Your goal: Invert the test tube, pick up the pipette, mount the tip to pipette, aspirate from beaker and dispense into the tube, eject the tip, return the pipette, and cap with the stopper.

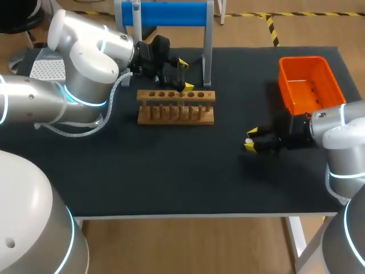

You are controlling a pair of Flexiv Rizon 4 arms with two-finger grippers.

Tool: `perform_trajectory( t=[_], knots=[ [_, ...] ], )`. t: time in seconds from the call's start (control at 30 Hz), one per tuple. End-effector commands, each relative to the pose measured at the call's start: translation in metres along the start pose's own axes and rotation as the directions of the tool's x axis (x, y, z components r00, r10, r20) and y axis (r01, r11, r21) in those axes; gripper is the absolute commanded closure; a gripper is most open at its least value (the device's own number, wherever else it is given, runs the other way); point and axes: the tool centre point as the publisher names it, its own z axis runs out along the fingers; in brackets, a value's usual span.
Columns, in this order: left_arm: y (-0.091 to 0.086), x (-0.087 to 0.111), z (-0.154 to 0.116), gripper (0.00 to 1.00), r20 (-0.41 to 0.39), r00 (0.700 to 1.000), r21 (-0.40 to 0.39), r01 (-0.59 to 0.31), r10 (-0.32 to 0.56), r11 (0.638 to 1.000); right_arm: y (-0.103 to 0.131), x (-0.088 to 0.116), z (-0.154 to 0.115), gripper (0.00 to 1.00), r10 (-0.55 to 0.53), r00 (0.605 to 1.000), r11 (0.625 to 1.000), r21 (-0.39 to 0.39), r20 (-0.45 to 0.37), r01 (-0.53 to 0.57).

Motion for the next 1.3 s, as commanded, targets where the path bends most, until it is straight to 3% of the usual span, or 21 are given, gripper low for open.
perform_trajectory(
  t=[0.03, 1.0, 1.1, 1.13, 1.17, 1.2, 1.3],
  knots=[
    [0.0001, -0.0009, 0.0002, 0.00, -0.002, 1.000, -0.001, 0.001, -0.001, 1.000, -0.0009, 0.0004, 0.0015, 0.53, 0.002, 1.000, 1.000, 0.003, 0.001, -0.002],
    [0.0001, -0.0009, 0.0002, 0.00, -0.002, 1.000, -0.001, 0.001, -0.001, 1.000, -0.0073, -0.0017, 0.0054, 0.56, 0.020, 1.000, 1.000, 0.009, 0.005, -0.020],
    [0.0001, -0.0009, 0.0002, 0.00, -0.002, 1.000, -0.001, 0.001, -0.001, 1.000, -0.0075, -0.0019, 0.0055, 0.64, 0.022, 1.000, 1.000, 0.008, 0.006, -0.022],
    [0.0001, -0.0009, 0.0002, 0.00, -0.002, 1.000, -0.001, 0.001, -0.001, 1.000, -0.0076, -0.0021, 0.0058, 0.76, 0.022, 1.000, 1.000, 0.007, 0.006, -0.022],
    [0.0001, -0.0009, 0.0002, 0.00, -0.002, 1.000, -0.001, 0.001, -0.001, 1.000, -0.0078, -0.0024, 0.0060, 0.95, 0.024, 1.000, 1.000, 0.004, 0.007, -0.024],
    [0.0001, -0.0009, 0.0002, 0.00, -0.002, 1.000, -0.001, 0.001, -0.001, 1.000, -0.0078, -0.0025, 0.0060, 1.00, 0.025, 1.000, 1.000, 0.004, 0.008, -0.025],
    [0.0001, -0.0009, 0.0002, 0.00, -0.002, 1.000, -0.001, 0.001, -0.001, 1.000, -0.0079, -0.0026, 0.0060, 1.00, 0.025, 1.000, 1.000, 0.003, 0.008, -0.025]
  ],
)
